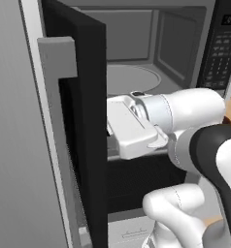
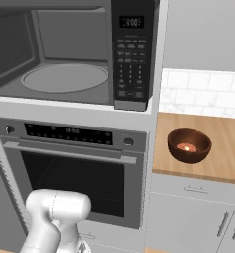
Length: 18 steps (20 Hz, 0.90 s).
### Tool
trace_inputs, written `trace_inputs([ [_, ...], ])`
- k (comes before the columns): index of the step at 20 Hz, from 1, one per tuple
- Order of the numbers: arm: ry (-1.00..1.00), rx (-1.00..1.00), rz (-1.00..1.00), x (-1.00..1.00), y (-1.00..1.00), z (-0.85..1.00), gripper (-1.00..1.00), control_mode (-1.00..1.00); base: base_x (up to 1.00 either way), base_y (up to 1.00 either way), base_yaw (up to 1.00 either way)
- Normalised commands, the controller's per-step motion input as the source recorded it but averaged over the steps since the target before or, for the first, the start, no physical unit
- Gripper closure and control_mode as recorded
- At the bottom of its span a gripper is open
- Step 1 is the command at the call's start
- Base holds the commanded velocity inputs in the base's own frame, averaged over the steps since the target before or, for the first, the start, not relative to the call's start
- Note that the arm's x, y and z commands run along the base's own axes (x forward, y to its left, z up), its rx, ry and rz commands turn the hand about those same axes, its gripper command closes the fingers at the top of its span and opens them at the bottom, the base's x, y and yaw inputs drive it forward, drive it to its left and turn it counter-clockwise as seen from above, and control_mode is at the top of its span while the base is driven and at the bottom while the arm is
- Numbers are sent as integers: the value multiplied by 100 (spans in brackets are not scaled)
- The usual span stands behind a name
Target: Open the microwave, place the bowl with waffle inside the microwave, then close the microwave door and turn it on.
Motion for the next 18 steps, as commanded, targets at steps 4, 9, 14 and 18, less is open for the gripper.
trace_inputs([
  [4,0,-1,0,0,52,-1,-100,-100,0,0,0],
  [9,0,-1,0,0,53,0,-100,-100,0,0,0],
  [14,0,0,0,1,46,0,-100,-100,0,0,0],
  [18,0,-1,0,4,38,-3,-100,-100,0,0,0],
])
